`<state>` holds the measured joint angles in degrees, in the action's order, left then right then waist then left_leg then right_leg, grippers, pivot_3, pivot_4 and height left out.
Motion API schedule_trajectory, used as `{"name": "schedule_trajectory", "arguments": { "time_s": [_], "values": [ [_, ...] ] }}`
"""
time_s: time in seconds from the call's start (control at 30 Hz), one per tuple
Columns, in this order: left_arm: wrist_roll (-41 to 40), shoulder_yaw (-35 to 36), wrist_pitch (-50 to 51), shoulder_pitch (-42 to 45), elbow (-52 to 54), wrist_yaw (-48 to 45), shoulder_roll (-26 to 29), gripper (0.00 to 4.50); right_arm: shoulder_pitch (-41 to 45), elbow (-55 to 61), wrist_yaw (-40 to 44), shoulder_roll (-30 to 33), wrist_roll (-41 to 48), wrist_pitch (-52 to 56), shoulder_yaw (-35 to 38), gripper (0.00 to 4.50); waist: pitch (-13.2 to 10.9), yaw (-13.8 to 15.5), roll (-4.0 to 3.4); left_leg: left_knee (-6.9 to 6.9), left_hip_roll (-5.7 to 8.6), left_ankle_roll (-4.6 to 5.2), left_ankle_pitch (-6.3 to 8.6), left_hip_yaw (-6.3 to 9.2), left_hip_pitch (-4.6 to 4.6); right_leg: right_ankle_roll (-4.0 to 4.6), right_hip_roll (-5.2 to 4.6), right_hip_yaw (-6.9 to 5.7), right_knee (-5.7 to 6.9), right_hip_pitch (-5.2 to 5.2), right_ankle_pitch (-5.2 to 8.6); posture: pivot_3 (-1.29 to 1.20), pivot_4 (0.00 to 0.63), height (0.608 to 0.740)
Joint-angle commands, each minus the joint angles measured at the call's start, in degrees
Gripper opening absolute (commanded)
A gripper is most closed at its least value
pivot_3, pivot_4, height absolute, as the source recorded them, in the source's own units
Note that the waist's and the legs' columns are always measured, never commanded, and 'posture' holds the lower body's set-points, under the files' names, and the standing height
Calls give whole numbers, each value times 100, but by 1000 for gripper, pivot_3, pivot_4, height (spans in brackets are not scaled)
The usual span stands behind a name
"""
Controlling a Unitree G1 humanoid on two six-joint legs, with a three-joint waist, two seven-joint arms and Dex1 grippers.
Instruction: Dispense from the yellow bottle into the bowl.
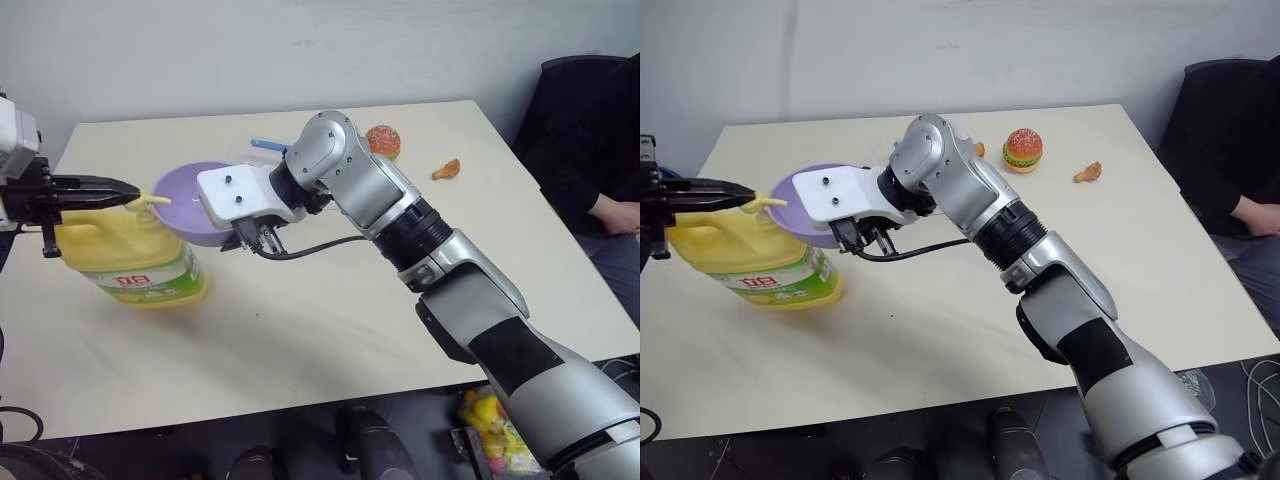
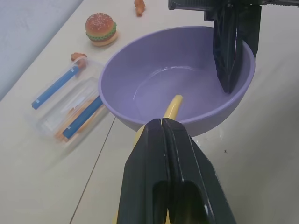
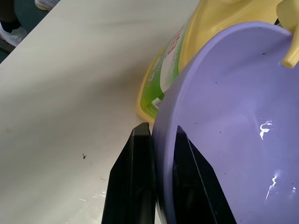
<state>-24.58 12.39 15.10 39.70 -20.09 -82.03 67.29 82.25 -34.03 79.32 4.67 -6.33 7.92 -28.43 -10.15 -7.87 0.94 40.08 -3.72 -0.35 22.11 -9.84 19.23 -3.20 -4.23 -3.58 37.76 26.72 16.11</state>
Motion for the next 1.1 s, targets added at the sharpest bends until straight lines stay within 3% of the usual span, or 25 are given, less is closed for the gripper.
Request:
{"name": "schedule_trajectory", "arguments": {
  "time_s": [0.03, 0.43, 0.53, 0.6, 0.67, 0.9, 1.1],
  "values": [
    [456, -520, 3, -375, -31, -11, -135, 33, 52, 366, 43, -34, 155, 18, 139, 49, 2, 1, -4, 0, 0, 0, 0, -1, 0, 0, 0, 0, 0, -1, 0, 0, 150, 740],
    [494, -612, 84, -963, 89, 35, -152, 33, 7, 368, 41, -35, 101, -11, 78, 49, 39, 2, -63, 0, 1, 0, 0, -1, -17, 0, -2, 1, 1, -15, 1, 0, 150, 740],
    [519, -624, 99, -1062, 103, 84, -175, 33, -5, 362, 31, -35, 90, -25, 69, 49, 42, 0, -110, -3, 6, 0, 0, -1, -21, 0, -2, 5, 3, -17, 1, 0, 150, 740],
    [610, -662, 4, -1143, 67, 109, -216, 33, -7, 345, 8, -41, 82, -28, 70, 49, 50, 0, -60, -1, 10, -2, -2, -2, -9, -1, 13, 6, 10, -4, 1, 0, 150, 740],
    [657, -655, -30, -1161, 41, 108, -254, 33, -10, 340, -8, -45, 77, -29, 70, 49, 54, 10, -57, 5, -1, -18, -7, -5, 1, 13, 14, -8, 4, -13, 8, 0, 150, 740],
    [-369, -38, 1139, -687, 449, -179, -173, 33, -20, 221, -74, -35, -11, -188, 45, 49, 45, 9, -57, -2, 0, -17, -7, -2, 3, 15, -2, -14, 6, -9, 10, 0, 150, 740],
    [-1374, 725, 2421, -491, 973, -430, 331, 33, -64, 203, -39, -30, -73, -301, 6, 49, 14, -23, 0, -4, -2, -19, -7, 38, 16, 15, 4, -10, -1, 2, 10, 0, 150, 740]
  ]
}}
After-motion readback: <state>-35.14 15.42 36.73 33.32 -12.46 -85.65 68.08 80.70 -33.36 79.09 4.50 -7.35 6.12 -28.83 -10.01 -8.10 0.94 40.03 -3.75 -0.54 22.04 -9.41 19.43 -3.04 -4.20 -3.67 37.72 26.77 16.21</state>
